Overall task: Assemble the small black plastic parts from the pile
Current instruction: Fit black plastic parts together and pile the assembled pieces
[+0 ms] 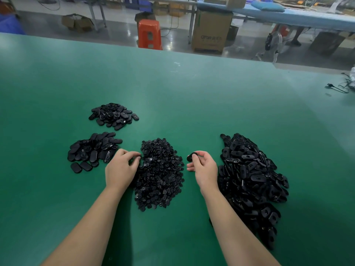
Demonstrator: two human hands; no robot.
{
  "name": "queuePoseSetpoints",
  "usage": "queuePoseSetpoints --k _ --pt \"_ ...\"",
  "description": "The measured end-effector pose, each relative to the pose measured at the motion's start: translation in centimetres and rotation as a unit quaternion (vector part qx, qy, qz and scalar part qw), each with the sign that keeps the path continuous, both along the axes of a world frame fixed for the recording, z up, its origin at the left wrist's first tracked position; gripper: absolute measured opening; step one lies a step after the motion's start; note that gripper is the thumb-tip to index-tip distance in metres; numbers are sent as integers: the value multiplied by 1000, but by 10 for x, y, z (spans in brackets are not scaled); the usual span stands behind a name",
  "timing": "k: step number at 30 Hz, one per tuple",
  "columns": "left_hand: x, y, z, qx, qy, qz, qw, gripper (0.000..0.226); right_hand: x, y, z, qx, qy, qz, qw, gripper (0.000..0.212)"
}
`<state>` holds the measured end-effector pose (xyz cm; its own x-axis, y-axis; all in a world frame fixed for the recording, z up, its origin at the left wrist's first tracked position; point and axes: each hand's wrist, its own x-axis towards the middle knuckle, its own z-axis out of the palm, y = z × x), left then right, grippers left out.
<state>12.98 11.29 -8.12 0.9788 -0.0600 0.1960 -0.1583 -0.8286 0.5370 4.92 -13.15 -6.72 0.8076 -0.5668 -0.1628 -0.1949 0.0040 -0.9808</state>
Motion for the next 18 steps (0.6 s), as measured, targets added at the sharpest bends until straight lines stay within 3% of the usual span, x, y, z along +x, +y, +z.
queuePoseSetpoints --k 9,18 --pt "2 2 1 -41 1 6 999 8 -4 -4 1 35 5 38 999 7" --pt "-4 4 2 -178 4 45 983 9 0 -1 -5 -67 40 94 993 3"
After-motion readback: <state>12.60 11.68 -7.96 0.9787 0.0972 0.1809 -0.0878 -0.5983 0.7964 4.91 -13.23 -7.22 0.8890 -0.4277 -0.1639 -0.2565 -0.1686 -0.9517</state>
